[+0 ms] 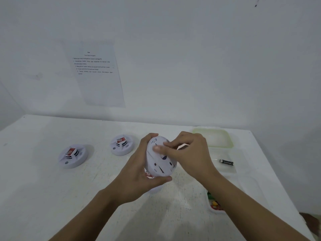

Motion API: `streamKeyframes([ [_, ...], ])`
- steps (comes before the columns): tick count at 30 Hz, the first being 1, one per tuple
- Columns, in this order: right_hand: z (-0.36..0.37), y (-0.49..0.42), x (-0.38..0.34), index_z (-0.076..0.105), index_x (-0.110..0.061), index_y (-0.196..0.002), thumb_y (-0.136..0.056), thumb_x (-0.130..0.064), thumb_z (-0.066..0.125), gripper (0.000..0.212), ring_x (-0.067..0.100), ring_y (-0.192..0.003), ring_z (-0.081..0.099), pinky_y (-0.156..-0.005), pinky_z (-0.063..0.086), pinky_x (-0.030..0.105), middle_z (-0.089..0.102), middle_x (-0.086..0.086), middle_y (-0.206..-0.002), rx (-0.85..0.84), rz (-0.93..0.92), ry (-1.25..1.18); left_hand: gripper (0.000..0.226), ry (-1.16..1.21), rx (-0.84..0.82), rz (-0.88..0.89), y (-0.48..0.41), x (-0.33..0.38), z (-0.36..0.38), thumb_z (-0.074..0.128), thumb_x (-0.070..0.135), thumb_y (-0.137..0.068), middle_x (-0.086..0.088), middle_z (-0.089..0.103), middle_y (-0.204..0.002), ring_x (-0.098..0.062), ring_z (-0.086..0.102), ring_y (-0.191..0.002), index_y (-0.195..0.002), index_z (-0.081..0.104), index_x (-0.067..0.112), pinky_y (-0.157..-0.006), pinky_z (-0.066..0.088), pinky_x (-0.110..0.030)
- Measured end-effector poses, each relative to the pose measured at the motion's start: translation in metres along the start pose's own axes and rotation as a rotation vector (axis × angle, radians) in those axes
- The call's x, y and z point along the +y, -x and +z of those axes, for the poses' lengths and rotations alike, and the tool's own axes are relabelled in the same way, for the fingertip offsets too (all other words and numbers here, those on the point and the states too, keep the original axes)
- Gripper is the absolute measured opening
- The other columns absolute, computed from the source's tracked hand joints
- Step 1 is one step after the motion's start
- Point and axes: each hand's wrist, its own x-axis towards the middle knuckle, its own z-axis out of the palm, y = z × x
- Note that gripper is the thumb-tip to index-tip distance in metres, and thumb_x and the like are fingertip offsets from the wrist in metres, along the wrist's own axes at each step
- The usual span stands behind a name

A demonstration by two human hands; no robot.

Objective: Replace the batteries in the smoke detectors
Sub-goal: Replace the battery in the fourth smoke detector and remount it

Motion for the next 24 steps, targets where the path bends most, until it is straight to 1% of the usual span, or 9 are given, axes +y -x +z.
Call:
streamKeyframes([
  [4,-0.003,0.0,0.001,0.082,-0.024,-0.071,-0.067,-0.045,0.09,0.023,0.011,-0.065,0.067,-0.055,0.055,0.027,0.07,-0.006,-0.067,0.027,-0.026,0.008,0.083,-0.035,0.025,0.008,-0.003,0.004,0.004,0.084,0.029,-0.073,0.044,0.044,-0.124,0.008,0.046,-0.126,-0.134,0.03,0.045,-0.09,0.044,-0.004],
  [6,-0.004,0.003,0.001,0.083,-0.025,-0.077,-0.068,-0.047,0.088,0.025,0.011,-0.07,0.069,-0.059,0.059,0.031,0.069,-0.005,-0.071,-0.015,-0.017,0.018,0.086,-0.043,0.014,0.017,-0.005,0.003,0.001,0.086,0.027,-0.074,0.036,0.047,-0.128,0.001,0.048,-0.128,-0.137,0.03,0.044,-0.093,0.047,-0.009],
  [9,-0.009,0.005,0.001,0.083,-0.023,-0.082,-0.063,-0.045,0.092,0.03,0.013,-0.076,0.072,-0.064,0.062,0.038,0.07,-0.006,-0.075,-0.066,-0.009,0.011,0.089,-0.033,-0.01,0.016,-0.005,-0.001,-0.001,0.088,0.02,-0.074,0.025,0.05,-0.131,-0.006,0.05,-0.129,-0.139,0.031,0.042,-0.092,0.051,-0.013],
  [11,-0.012,0.006,0.003,0.083,-0.023,-0.084,-0.06,-0.045,0.094,0.035,0.012,-0.077,0.072,-0.067,0.062,0.039,0.071,-0.006,-0.077,-0.089,-0.011,0.006,0.088,-0.038,-0.006,0.009,-0.006,-0.003,0.0,0.088,0.022,-0.074,0.026,0.05,-0.131,-0.004,0.049,-0.129,-0.138,0.031,0.043,-0.092,0.05,-0.011],
  [14,-0.012,0.008,0.005,0.083,-0.024,-0.089,-0.053,-0.054,0.092,0.047,0.011,-0.079,0.071,-0.07,0.062,0.038,0.071,-0.008,-0.081,-0.105,-0.015,0.017,0.088,-0.057,0.009,-0.007,-0.006,-0.007,0.002,0.088,0.027,-0.074,0.026,0.048,-0.137,0.0,0.047,-0.131,-0.139,0.03,0.043,-0.099,0.047,-0.012],
  [18,-0.009,0.007,0.005,0.083,-0.024,-0.09,-0.051,-0.056,0.092,0.052,0.011,-0.078,0.072,-0.068,0.062,0.039,0.072,-0.008,-0.081,-0.068,0.006,0.009,0.086,-0.075,0.018,0.007,-0.006,-0.009,0.003,0.084,0.035,-0.075,0.037,0.044,-0.135,0.008,0.043,-0.132,-0.14,0.028,0.044,-0.095,0.04,-0.002],
  [21,-0.007,0.005,0.004,0.083,-0.023,-0.092,-0.052,-0.055,0.092,0.052,0.01,-0.08,0.072,-0.069,0.063,0.039,0.072,-0.008,-0.083,-0.061,0.012,0.016,0.079,-0.066,0.042,0.002,-0.007,-0.009,0.004,0.079,0.045,-0.078,0.048,0.038,-0.136,0.02,0.037,-0.129,-0.139,0.028,0.041,-0.093,0.034,0.004],
  [22,-0.007,0.005,0.003,0.083,-0.023,-0.092,-0.054,-0.053,0.093,0.05,0.01,-0.081,0.072,-0.07,0.063,0.037,0.072,-0.008,-0.084,-0.059,0.009,0.02,0.077,-0.053,0.046,-0.009,-0.007,-0.01,0.004,0.078,0.043,-0.081,0.042,0.039,-0.141,0.022,0.036,-0.128,-0.139,0.028,0.038,-0.093,0.034,0.005],
  [24,-0.006,0.005,0.002,0.083,-0.024,-0.094,-0.056,-0.048,0.094,0.046,0.009,-0.082,0.071,-0.071,0.062,0.03,0.071,-0.009,-0.083,-0.048,0.001,0.012,0.078,-0.048,0.051,-0.022,-0.007,-0.012,0.005,0.079,0.02,-0.084,0.016,0.042,-0.151,0.016,0.039,-0.13,-0.143,0.029,0.032,-0.097,0.037,0.001],
])
